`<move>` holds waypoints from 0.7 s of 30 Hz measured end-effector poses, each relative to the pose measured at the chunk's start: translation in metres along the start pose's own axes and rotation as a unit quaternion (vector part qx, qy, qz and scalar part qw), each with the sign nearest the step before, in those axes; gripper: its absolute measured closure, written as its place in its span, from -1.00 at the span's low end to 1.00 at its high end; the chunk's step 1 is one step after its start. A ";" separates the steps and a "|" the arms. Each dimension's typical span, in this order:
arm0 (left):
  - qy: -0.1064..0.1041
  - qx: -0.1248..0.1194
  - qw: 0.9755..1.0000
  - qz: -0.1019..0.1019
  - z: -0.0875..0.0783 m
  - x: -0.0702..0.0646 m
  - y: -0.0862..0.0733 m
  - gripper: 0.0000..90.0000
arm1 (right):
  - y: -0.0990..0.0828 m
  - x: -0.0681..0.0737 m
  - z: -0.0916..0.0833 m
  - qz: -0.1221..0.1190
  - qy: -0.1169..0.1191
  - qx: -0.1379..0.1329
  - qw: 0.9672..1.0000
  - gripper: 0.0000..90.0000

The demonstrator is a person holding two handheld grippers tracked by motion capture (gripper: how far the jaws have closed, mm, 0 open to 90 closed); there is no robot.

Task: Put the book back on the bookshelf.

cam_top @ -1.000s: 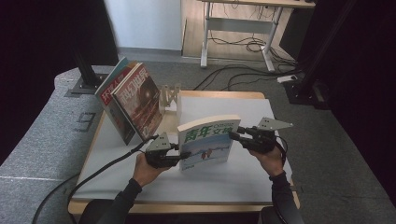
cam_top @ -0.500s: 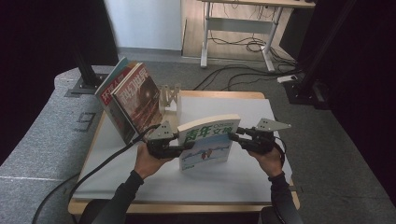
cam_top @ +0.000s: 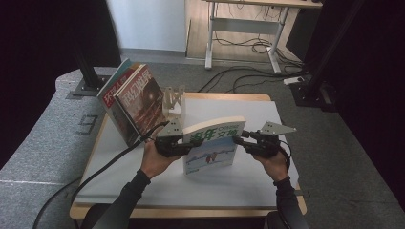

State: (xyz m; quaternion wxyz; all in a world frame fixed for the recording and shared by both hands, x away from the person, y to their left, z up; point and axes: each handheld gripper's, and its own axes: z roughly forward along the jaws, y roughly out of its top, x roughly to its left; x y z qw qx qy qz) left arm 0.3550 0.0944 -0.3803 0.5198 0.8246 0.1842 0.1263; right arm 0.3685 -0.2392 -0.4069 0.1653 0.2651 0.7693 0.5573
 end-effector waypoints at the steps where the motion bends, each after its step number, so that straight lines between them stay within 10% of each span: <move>1: -0.001 0.000 1.000 -0.002 0.001 0.000 0.000 0.51 | 0.000 0.000 0.000 0.000 0.000 0.000 1.000 0.34; 21: 0.010 -0.002 1.000 -0.001 0.002 0.001 0.000 0.63 | -0.020 -0.007 -0.004 0.003 -0.047 0.026 0.999 -0.05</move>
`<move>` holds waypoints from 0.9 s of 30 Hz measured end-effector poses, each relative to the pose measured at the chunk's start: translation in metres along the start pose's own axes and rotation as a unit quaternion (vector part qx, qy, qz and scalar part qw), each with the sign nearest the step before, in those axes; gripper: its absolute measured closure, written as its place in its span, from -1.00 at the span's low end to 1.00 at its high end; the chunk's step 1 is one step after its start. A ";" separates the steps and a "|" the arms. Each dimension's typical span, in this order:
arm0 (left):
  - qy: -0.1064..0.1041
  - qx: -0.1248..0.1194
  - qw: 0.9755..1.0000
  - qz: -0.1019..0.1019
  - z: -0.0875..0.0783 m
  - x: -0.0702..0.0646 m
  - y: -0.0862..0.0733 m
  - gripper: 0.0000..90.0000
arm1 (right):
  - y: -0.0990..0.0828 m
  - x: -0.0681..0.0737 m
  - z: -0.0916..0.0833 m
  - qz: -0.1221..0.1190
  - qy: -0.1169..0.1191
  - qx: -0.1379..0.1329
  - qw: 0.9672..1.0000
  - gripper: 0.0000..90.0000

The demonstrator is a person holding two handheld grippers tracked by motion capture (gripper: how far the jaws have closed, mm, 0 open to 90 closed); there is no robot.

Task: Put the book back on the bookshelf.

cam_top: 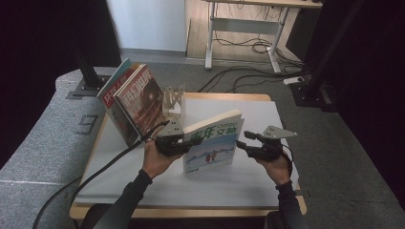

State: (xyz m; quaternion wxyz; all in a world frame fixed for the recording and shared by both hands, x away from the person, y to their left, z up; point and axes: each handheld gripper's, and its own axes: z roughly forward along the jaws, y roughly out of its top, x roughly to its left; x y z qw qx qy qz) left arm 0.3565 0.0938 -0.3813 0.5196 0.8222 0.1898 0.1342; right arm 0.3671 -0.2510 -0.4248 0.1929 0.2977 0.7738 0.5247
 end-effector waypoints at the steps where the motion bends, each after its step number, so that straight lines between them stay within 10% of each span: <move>1: -0.001 0.000 1.000 0.000 0.000 0.000 0.000 0.63 | -0.003 -0.002 -0.001 0.004 -0.006 0.004 1.000 -0.07; 14: -0.003 0.000 1.000 0.002 0.000 0.000 0.000 0.63 | -0.048 -0.021 0.000 0.038 -0.081 0.081 0.993 -0.46; 27: -0.005 0.001 1.000 0.001 -0.001 -0.002 0.000 0.63 | -0.092 -0.032 0.017 0.083 -0.091 0.147 0.982 -0.64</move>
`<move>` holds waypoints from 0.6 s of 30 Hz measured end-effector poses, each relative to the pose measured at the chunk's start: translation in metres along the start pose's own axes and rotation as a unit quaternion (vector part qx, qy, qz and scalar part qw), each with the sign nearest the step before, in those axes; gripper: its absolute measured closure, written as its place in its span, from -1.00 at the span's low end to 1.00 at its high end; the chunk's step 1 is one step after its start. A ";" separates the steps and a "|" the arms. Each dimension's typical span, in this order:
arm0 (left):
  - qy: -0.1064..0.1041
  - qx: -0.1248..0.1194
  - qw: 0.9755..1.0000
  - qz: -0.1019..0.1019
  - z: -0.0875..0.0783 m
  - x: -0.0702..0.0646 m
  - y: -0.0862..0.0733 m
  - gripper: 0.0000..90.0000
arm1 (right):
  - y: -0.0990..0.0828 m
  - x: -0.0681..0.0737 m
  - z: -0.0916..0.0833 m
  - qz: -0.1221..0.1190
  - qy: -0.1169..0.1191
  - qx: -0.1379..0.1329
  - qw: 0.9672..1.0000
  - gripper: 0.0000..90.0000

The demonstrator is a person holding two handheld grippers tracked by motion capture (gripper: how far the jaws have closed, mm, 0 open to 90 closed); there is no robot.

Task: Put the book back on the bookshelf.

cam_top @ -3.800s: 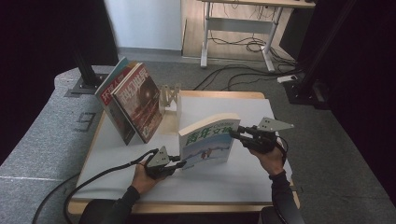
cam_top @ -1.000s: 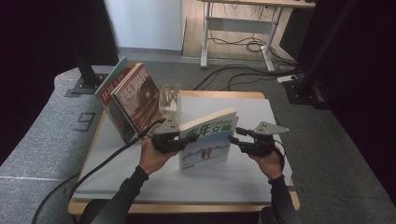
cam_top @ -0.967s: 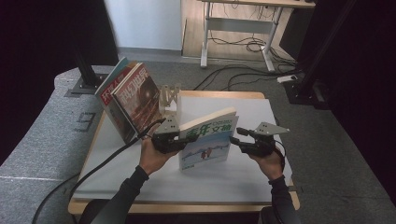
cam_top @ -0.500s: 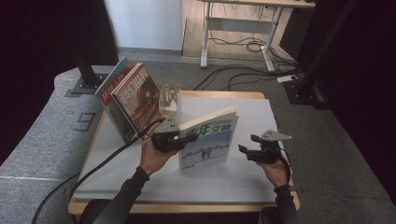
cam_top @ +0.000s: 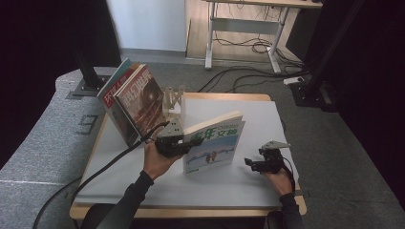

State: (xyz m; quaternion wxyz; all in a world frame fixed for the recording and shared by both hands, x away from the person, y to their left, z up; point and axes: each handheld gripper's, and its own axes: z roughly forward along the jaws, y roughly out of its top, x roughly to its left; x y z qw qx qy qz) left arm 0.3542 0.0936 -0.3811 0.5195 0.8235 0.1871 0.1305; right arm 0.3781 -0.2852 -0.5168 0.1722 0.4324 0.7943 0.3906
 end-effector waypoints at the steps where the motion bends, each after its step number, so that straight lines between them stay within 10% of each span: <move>1: 0.003 0.000 1.000 -0.002 0.000 0.000 0.000 0.63 | 0.000 0.000 0.000 0.000 0.000 0.000 1.000 -0.64; 18: 0.038 -0.002 0.999 -0.035 0.000 0.001 0.003 0.65 | -0.013 0.001 0.013 -0.023 -0.018 0.025 0.999 -0.70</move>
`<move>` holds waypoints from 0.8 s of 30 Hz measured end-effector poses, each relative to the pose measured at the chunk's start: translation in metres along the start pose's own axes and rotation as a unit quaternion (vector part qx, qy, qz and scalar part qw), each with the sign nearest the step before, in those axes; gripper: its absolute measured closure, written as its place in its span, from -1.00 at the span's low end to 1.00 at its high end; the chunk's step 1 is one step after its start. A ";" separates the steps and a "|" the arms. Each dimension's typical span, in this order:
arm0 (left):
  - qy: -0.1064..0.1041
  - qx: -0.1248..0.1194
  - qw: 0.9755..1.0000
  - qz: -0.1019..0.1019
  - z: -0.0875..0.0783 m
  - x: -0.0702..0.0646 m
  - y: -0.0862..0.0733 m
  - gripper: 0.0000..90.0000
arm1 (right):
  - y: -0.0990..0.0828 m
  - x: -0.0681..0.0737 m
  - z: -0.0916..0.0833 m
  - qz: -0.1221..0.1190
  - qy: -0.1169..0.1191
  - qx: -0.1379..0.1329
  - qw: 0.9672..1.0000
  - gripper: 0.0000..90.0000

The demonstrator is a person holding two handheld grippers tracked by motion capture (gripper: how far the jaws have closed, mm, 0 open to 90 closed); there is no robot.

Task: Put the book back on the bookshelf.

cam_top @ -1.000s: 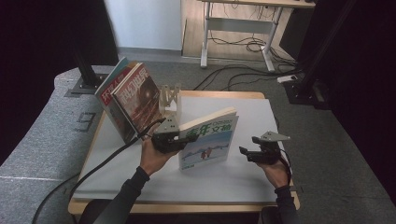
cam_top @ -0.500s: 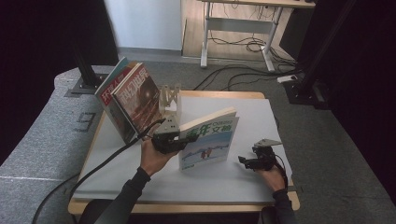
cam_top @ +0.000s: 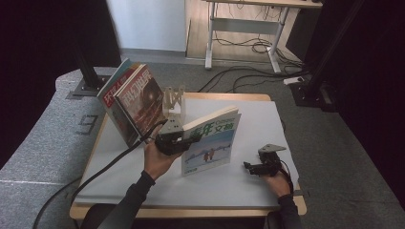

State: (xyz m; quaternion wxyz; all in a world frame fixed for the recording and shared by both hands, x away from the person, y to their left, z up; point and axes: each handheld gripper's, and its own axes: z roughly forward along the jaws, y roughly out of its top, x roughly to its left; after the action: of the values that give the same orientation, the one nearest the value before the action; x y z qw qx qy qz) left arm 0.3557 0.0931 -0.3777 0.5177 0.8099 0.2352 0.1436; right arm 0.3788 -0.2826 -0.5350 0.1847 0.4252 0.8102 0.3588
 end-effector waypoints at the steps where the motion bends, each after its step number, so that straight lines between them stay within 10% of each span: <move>1: 0.003 0.001 1.000 -0.001 -0.001 0.000 0.000 0.65 | 0.000 0.000 0.000 0.000 0.000 0.000 1.000 -0.70; 24: 0.038 -0.006 0.999 -0.026 -0.023 0.010 0.000 0.65 | 0.000 0.000 0.000 0.001 0.001 -0.001 1.000 -0.71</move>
State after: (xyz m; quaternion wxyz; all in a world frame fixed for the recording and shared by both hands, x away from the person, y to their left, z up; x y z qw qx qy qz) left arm 0.3537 0.1162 -0.3678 0.5170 0.7943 0.2746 0.1624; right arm 0.3790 -0.2828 -0.5354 0.1842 0.4255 0.8097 0.3599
